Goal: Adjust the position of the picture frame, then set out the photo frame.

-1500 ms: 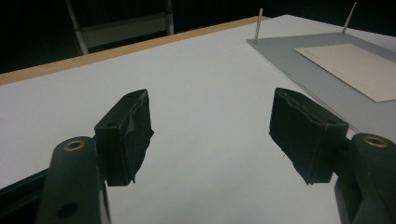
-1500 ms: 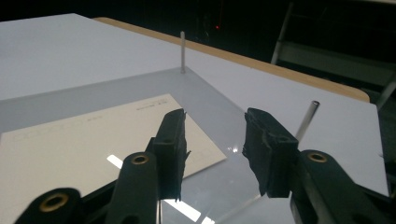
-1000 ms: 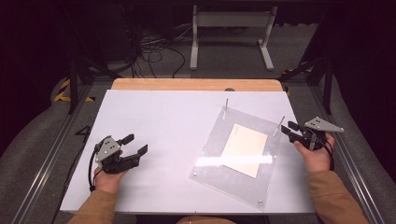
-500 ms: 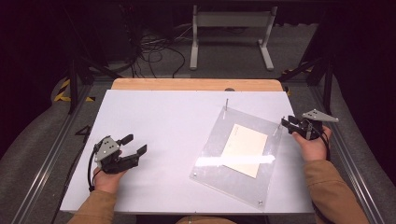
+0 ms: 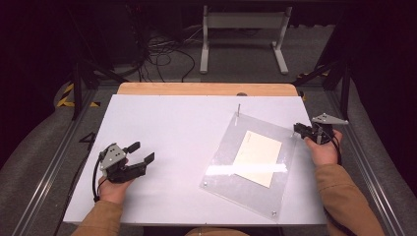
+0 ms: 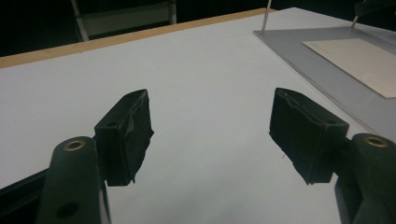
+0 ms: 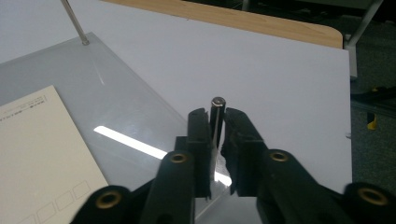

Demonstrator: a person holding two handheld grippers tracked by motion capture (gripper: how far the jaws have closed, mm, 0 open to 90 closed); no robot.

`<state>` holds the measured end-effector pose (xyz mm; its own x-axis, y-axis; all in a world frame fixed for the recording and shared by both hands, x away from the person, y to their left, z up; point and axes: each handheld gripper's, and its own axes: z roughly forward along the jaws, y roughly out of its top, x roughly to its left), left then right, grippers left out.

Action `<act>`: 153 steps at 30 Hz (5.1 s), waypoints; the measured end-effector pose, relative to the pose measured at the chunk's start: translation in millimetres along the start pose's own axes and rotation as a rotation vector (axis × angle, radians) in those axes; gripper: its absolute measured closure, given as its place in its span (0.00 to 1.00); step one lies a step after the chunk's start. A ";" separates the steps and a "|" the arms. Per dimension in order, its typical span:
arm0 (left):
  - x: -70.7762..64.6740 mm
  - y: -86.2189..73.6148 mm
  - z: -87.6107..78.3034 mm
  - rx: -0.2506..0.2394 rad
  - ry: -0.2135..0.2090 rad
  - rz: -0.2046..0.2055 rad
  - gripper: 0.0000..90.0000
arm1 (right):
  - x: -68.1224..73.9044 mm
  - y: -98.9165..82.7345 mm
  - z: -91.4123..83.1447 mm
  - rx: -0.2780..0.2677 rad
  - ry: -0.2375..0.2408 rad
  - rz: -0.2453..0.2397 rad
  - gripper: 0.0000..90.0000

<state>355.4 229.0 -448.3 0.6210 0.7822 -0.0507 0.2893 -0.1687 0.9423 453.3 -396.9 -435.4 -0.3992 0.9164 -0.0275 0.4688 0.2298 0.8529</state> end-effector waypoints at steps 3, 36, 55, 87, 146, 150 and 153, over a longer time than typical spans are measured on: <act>-0.1 -0.8 0.4 0.006 -0.004 0.000 0.33 | 2.3 2.7 0.2 0.011 -0.012 -0.035 0.94; -10.0 -5.4 6.0 0.051 -0.030 0.031 0.33 | 56.0 82.5 73.5 -0.107 0.169 -0.297 0.95; -10.4 -6.7 5.2 0.062 -0.036 0.034 0.33 | 87.5 72.0 119.9 -0.057 0.270 -0.271 0.94; -26.4 -6.4 17.6 0.130 -0.102 0.083 0.36 | 101.0 57.5 103.0 -0.062 0.396 -0.277 0.94; -40.3 -0.9 13.8 0.123 -0.109 0.118 0.35 | 136.0 51.9 95.5 -0.026 0.184 -0.115 0.95; -41.4 -0.5 13.0 0.123 -0.109 0.124 0.35 | 134.9 53.7 97.8 -0.010 0.180 -0.073 0.95; -41.8 -0.8 12.6 0.123 -0.107 0.121 0.35 | 134.6 53.7 98.5 -0.007 0.179 -0.057 0.95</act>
<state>338.4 188.9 -451.1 0.7289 0.6844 0.0196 0.2906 -0.3352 0.8962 502.4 -228.9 -444.7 -0.5590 0.8290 0.0169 0.4361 0.2765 0.8564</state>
